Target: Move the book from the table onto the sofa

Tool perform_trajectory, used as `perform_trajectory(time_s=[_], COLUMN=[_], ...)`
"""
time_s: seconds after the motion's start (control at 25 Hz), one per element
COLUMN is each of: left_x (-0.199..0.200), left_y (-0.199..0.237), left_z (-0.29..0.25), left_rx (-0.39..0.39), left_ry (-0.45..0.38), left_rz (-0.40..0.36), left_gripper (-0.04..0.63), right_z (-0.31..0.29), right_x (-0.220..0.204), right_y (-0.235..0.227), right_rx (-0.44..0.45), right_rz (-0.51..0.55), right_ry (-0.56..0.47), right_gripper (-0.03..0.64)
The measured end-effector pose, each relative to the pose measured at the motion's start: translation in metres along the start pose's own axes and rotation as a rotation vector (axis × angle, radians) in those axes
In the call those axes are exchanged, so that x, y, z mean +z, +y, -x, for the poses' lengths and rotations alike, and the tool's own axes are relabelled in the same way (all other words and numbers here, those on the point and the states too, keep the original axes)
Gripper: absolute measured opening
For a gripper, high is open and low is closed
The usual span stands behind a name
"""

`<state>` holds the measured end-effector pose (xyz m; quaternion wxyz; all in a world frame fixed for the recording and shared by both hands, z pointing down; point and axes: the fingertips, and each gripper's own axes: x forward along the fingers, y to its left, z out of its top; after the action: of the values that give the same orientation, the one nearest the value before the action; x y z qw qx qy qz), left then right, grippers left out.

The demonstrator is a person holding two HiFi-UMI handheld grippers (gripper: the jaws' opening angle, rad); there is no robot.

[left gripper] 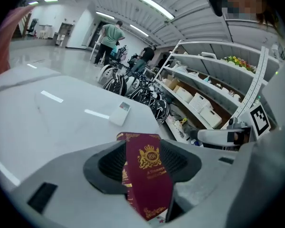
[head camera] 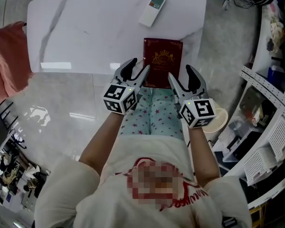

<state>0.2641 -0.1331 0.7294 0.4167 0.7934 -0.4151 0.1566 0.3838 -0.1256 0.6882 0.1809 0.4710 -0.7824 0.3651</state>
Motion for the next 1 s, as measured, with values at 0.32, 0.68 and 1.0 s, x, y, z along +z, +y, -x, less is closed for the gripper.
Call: perform_trajectory(time_s=[0.32,0.68,1.0], left_x=[-0.053,-0.079,-0.101], left_y=[0.037,0.042,0.026], left_z=[-0.030,-0.042,-0.043], left_rx=[0.039,-0.021,-0.131], left_ry=[0.107,0.154,0.243], left_rz=[0.035,0.122,0.154], left_gripper=[0.199,0.201,0.206], right_z=[-0.036,-0.060,-0.064], right_x=[-0.059,-0.109,-0.121], right_y=[-0.039,-0.055,-0.054], right_rx=[-0.053,-0.051,0.010], right_rz=[-0.087,-0.162,-0.267], right_ry=[0.094,0.183,0.187], right_gripper=[0.285,0.290,0.290])
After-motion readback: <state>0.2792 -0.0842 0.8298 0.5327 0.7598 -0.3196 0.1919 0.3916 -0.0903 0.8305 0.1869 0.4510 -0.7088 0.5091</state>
